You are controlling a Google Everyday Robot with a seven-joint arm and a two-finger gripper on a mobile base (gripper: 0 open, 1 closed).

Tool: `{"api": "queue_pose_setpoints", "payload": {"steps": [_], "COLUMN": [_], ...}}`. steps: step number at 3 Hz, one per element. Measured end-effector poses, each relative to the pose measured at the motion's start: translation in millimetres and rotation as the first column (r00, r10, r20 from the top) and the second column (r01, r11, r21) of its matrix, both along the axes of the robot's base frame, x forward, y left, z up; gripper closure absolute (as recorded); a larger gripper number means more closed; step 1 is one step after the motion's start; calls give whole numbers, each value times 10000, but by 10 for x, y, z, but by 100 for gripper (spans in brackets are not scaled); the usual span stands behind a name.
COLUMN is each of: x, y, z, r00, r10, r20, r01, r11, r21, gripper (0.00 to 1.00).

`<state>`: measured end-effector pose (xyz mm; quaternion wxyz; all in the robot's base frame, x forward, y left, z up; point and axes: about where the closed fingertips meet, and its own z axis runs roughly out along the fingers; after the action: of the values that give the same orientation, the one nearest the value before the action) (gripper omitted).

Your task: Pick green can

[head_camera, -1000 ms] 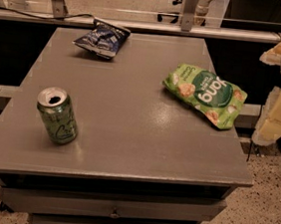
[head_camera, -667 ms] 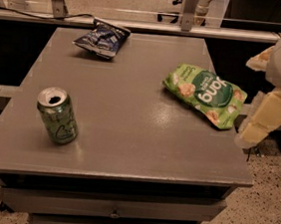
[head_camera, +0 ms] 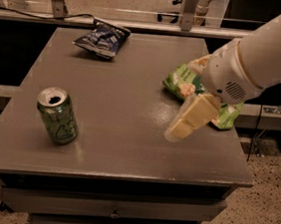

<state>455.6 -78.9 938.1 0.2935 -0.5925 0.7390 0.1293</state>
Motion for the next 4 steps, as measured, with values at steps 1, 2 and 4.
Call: {"api": "queue_pose_setpoints", "payload": {"steps": [1, 2, 4], "x": [5, 5, -4], "y": [536, 672, 690], "z": [-96, -4, -21], "r00": [9980, 9971, 9963], "r10": [556, 595, 638], "r20": [288, 478, 567], "r01": [-594, -676, -748], "r11": [9864, 9788, 9726], "r21": [1535, 1934, 2200], "gripper": [0, 0, 0]}}
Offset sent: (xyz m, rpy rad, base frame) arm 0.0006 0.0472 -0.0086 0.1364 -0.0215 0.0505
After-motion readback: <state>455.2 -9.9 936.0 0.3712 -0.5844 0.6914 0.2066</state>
